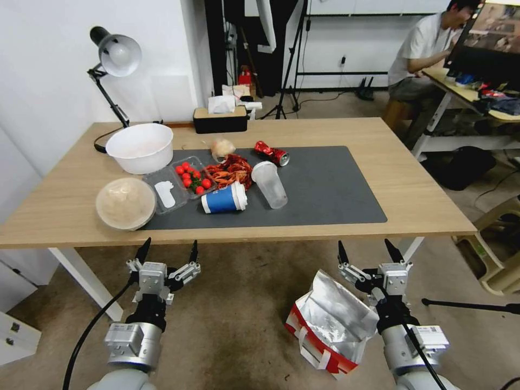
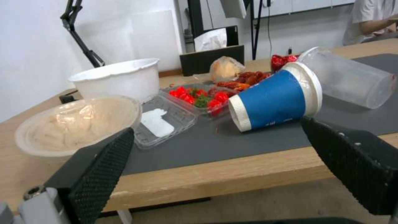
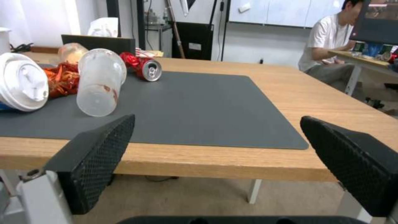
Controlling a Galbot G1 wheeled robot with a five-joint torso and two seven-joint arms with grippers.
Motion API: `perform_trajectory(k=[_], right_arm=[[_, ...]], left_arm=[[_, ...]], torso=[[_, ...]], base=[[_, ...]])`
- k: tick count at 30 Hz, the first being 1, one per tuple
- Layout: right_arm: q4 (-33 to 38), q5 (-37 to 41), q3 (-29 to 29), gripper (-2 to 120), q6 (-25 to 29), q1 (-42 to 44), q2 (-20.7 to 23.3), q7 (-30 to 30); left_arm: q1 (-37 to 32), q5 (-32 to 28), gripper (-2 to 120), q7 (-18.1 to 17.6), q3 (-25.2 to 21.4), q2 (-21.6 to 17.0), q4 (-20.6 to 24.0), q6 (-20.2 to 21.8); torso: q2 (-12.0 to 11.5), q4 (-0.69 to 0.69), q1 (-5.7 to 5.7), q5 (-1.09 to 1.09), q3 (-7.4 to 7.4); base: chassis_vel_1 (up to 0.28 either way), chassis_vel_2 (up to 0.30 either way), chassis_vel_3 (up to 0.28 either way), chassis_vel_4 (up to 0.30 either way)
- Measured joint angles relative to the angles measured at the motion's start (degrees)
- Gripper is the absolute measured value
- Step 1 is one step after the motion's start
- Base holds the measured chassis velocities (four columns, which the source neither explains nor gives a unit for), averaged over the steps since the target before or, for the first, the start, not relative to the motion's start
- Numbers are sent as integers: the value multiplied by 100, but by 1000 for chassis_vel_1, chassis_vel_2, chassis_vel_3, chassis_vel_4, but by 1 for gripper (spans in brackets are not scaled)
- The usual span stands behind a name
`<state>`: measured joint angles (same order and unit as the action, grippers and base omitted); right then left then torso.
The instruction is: Pick up the food delivery bag from the floor and place it on the table.
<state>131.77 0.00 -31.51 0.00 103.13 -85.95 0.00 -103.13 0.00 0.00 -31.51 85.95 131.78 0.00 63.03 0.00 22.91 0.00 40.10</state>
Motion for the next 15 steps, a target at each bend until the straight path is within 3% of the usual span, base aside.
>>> perform_trajectory(k=[15], right_arm=[[0,0,0,100,0,0,0,0]], left_arm=[[0,0,100,0,0,0,0,0]], torso=[[0,0,0,0,0]], base=[[0,0,0,0]])
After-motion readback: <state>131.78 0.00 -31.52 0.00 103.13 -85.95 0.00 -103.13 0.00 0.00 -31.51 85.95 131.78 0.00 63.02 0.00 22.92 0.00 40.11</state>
